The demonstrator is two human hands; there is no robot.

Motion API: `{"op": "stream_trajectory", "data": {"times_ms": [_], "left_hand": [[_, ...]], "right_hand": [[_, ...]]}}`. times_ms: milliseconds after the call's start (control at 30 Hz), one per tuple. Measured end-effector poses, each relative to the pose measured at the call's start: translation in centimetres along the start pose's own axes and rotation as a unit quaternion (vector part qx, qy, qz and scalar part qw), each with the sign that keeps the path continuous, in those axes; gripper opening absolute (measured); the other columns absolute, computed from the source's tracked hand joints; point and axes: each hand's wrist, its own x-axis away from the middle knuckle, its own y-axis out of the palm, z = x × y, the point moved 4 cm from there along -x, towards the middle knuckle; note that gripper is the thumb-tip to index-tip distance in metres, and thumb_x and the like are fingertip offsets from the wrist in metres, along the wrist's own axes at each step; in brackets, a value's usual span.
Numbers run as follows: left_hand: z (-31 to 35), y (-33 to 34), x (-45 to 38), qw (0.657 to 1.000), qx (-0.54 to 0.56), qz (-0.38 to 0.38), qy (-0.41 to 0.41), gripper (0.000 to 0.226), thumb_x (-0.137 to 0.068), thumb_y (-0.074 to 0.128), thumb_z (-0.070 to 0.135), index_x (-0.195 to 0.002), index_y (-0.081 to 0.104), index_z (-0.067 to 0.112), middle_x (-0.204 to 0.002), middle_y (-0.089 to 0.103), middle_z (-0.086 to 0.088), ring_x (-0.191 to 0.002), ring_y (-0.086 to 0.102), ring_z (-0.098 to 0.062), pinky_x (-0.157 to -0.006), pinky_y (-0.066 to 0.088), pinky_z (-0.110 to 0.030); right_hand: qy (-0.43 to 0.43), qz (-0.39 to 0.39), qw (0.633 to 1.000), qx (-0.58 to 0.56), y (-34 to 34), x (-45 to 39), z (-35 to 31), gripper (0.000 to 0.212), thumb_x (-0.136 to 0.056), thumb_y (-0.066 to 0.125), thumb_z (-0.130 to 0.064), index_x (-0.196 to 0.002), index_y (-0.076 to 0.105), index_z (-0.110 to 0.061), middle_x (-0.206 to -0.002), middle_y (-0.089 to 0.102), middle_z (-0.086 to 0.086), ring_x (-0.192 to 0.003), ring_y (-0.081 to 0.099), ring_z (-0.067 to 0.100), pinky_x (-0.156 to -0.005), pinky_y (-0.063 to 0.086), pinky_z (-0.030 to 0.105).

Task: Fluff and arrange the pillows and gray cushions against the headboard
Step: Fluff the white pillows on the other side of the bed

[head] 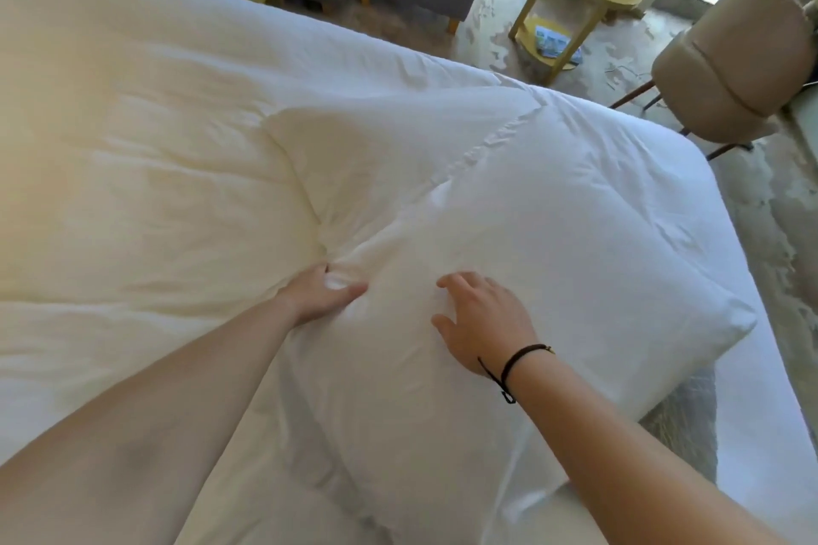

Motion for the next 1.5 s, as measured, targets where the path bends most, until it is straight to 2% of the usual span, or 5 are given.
{"op": "stream_trajectory", "data": {"times_ms": [467, 700, 967, 1300, 1500], "left_hand": [[8.3, 4.5, 13.0, 0.930, -0.170, 0.250, 0.209, 0.038, -0.099, 0.043, 0.037, -0.065, 0.036, 0.021, -0.063, 0.062, -0.012, -0.063, 0.054, -0.039, -0.059, 0.026, -0.037], [13.4, 6.5, 24.4, 0.870, -0.247, 0.221, 0.366, 0.033, -0.097, 0.046, 0.041, -0.069, 0.035, 0.027, -0.057, 0.038, 0.011, -0.064, 0.049, -0.013, -0.106, 0.030, -0.040], [10.9, 6.7, 23.5, 0.979, -0.044, -0.002, 0.201, 0.043, -0.095, 0.040, 0.061, -0.101, 0.069, 0.029, -0.156, 0.018, 0.028, -0.144, 0.009, 0.006, -0.115, 0.019, -0.026], [7.8, 7.6, 22.3, 0.990, -0.134, 0.051, -0.005, 0.099, -0.060, 0.043, 0.094, -0.145, 0.027, 0.046, -0.140, 0.054, 0.012, -0.128, 0.051, -0.015, -0.094, 0.039, -0.030], [7.8, 9.3, 22.7, 0.975, -0.198, 0.099, 0.019, 0.044, -0.089, 0.054, 0.054, -0.066, 0.039, 0.020, -0.072, 0.051, 0.006, -0.068, 0.050, -0.016, -0.058, 0.034, -0.032]], "right_hand": [[-0.147, 0.015, 0.986, 0.081, -3.5, -5.6, 3.3, 0.039, -0.098, 0.029, -0.048, -0.125, 0.050, -0.031, -0.140, 0.049, -0.006, -0.132, 0.039, 0.017, -0.111, 0.025, 0.043], [-0.125, -0.023, 0.990, 0.065, -9.1, -6.0, 6.8, 0.047, -0.092, 0.021, -0.061, -0.103, 0.060, -0.038, -0.116, 0.065, -0.012, -0.109, 0.056, 0.018, -0.099, 0.034, 0.037], [-0.129, -0.089, 0.975, 0.156, -6.0, 0.8, 12.3, 0.054, -0.085, 0.017, -0.060, -0.109, 0.060, -0.035, -0.121, 0.063, -0.006, -0.111, 0.058, 0.019, -0.090, 0.037, 0.043], [-0.148, -0.074, 0.977, 0.134, -4.4, 4.1, 12.5, 0.068, -0.083, 0.020, -0.071, -0.134, 0.047, -0.036, -0.137, 0.053, -0.006, -0.125, 0.050, 0.019, -0.104, 0.030, 0.041], [-0.164, -0.080, 0.973, 0.140, -3.5, 5.1, 12.7, 0.072, -0.082, 0.022, -0.075, -0.136, 0.047, -0.034, -0.138, 0.051, -0.007, -0.126, 0.046, 0.018, -0.105, 0.026, 0.039]]}}
